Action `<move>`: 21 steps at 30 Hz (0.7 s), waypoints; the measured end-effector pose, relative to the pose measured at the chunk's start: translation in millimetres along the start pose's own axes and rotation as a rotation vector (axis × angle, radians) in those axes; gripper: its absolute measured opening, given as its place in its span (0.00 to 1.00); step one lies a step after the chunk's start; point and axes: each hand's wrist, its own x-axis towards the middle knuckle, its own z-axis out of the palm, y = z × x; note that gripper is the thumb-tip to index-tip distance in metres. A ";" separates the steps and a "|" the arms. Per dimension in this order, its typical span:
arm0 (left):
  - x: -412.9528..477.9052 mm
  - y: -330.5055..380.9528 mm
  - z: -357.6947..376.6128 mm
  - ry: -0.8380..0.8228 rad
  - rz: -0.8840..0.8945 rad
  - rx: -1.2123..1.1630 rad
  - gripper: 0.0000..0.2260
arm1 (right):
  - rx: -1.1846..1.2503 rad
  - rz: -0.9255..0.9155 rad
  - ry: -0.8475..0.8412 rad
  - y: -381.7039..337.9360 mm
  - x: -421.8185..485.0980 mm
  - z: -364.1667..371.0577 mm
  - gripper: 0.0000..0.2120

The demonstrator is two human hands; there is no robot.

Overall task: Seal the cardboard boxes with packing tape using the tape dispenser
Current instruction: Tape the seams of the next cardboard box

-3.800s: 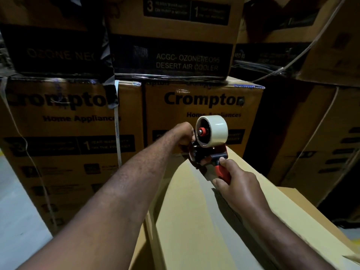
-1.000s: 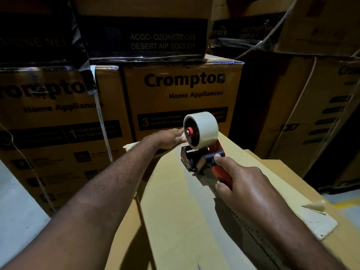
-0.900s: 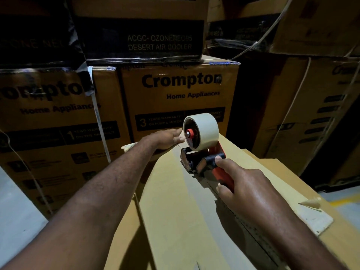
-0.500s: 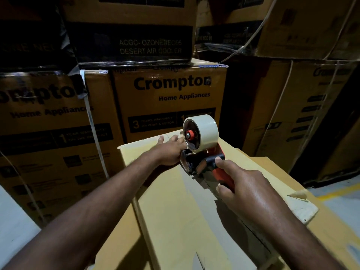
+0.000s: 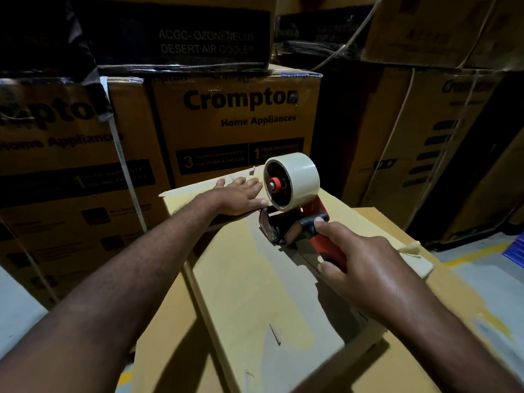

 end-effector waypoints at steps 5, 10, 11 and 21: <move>0.5 7.6 1.1 0.000 -0.014 -0.003 0.35 | -0.022 0.016 -0.010 8.0 -18.2 -3.6 0.31; -15.9 46.4 4.4 0.064 0.001 -0.049 0.23 | 0.011 0.023 0.033 16.6 -22.5 -9.7 0.31; -22.8 56.2 8.0 0.086 0.059 -0.040 0.21 | 0.013 0.017 0.037 17.9 -24.1 -10.2 0.31; -48.7 89.3 -1.0 0.061 -0.033 -0.009 0.20 | 0.019 -0.114 0.020 31.1 -35.0 -11.1 0.27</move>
